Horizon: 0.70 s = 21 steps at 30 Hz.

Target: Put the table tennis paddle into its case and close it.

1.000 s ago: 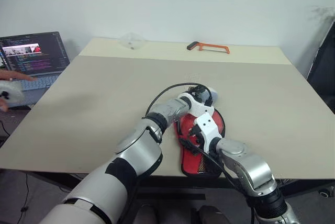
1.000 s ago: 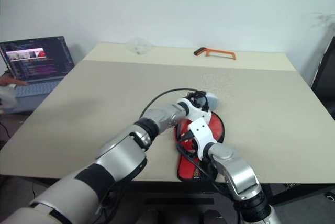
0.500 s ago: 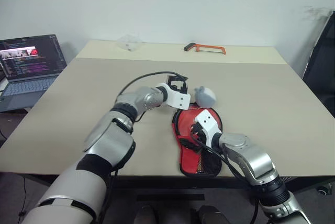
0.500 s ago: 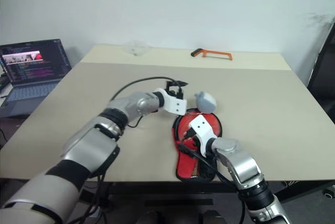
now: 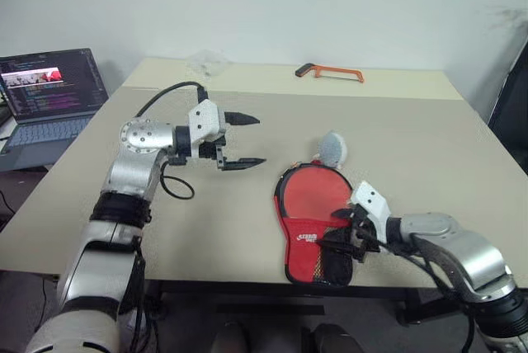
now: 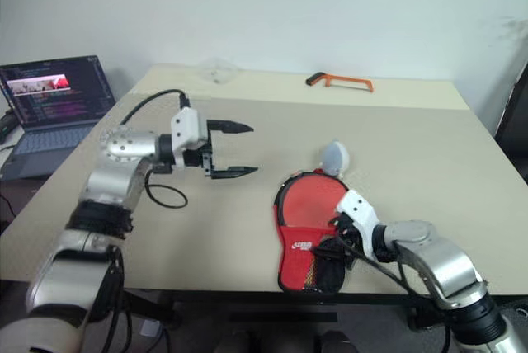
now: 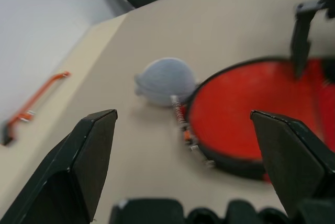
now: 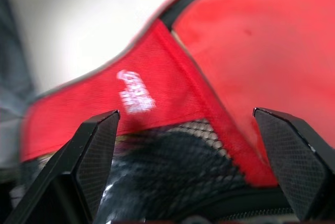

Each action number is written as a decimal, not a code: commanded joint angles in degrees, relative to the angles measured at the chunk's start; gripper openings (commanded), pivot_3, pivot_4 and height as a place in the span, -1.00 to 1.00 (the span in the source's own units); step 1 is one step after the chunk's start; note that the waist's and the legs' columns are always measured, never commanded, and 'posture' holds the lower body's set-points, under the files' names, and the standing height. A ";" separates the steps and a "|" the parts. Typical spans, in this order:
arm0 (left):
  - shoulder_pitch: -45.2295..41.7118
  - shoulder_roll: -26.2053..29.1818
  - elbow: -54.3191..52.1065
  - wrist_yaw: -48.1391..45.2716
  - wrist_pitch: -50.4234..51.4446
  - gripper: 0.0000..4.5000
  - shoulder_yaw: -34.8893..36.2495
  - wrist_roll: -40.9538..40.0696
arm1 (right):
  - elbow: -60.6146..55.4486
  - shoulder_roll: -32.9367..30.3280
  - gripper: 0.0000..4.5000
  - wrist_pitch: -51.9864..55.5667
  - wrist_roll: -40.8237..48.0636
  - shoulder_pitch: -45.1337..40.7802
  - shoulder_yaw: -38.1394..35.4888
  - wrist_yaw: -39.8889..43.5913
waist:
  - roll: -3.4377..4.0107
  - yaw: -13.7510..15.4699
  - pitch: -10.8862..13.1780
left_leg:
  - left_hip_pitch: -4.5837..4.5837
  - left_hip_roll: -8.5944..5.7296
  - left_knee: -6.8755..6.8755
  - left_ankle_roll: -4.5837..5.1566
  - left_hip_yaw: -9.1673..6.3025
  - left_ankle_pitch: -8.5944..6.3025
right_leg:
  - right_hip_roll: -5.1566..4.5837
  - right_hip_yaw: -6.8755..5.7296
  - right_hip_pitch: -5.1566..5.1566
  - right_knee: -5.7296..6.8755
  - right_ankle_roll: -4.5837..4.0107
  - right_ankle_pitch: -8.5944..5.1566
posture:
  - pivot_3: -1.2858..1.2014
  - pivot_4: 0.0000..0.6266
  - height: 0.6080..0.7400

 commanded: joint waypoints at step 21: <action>8.70 -26.77 8.95 31.51 1.61 0.97 -9.90 16.98 | 67.15 18.30 1.00 -21.37 -7.72 -42.82 -16.98 -30.50 | 0.16 0.31 0.12 | -0.54 -0.05 -0.02 0.07 0.19 0.05 | 0.05 0.23 -0.59 -0.03 -0.10 0.26 | 0.03 -0.52 1.00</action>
